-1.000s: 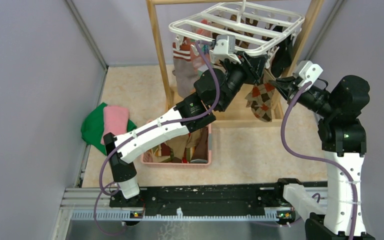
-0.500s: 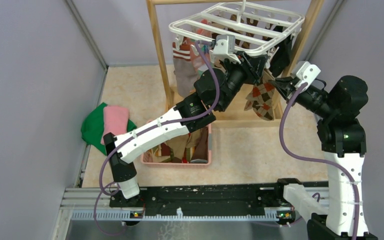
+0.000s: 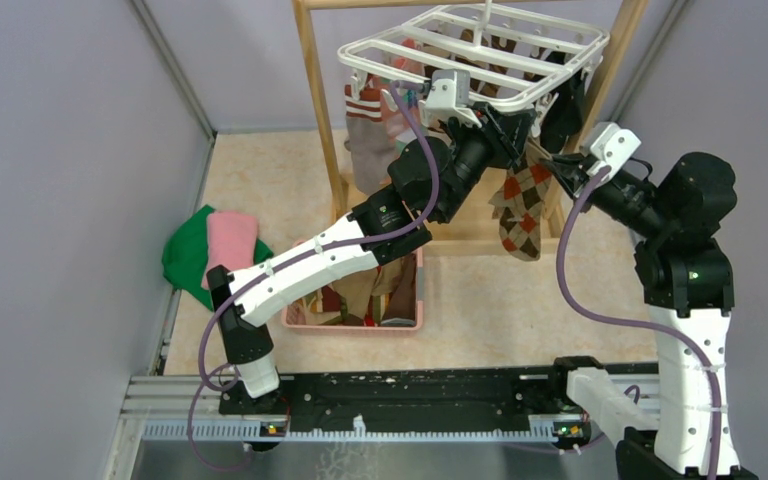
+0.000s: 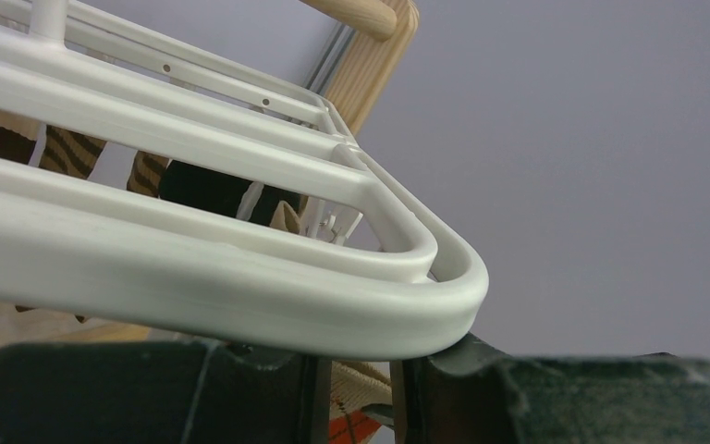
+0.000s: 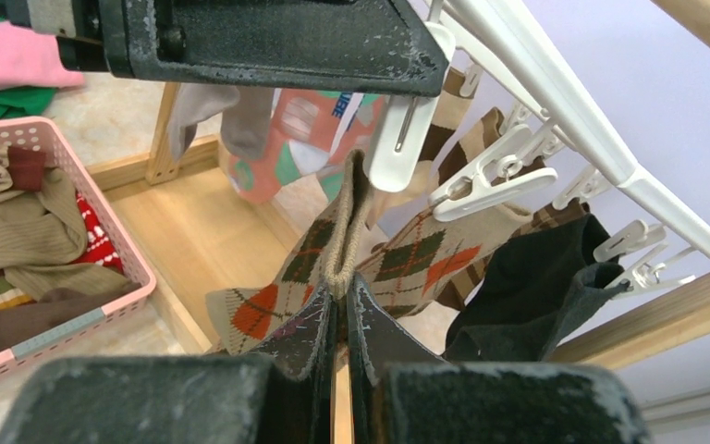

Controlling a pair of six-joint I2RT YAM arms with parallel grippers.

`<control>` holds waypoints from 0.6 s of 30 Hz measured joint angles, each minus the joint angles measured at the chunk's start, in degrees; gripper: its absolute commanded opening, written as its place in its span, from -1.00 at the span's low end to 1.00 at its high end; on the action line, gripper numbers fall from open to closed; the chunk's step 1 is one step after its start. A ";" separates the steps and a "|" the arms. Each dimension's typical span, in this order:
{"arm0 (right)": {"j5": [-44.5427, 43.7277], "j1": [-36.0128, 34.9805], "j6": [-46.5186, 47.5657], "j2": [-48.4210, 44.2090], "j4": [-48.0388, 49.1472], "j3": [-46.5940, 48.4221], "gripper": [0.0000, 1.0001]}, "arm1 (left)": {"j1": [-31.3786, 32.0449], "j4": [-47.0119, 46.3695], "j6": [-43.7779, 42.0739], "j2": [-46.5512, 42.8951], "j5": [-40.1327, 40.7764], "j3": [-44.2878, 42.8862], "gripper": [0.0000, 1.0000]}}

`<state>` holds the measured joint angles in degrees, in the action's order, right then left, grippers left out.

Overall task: Clip the socks to the hanger
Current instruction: Clamp the sock onto the hanger.

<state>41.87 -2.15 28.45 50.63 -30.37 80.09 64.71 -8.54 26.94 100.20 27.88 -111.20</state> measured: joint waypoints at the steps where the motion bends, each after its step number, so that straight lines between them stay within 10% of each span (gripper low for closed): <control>1: -0.26 0.00 0.09 0.00 -0.52 0.24 -1.00 | 0.00 0.00 0.00 0.00 0.00 -0.02 -1.00; 18: -3.82 0.00 0.48 0.00 -2.23 2.91 -1.00 | 0.00 -0.04 0.00 -0.33 0.02 0.76 -1.00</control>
<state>38.04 -2.15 28.93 50.63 -32.60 83.00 64.71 -8.58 26.94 99.88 27.90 -110.43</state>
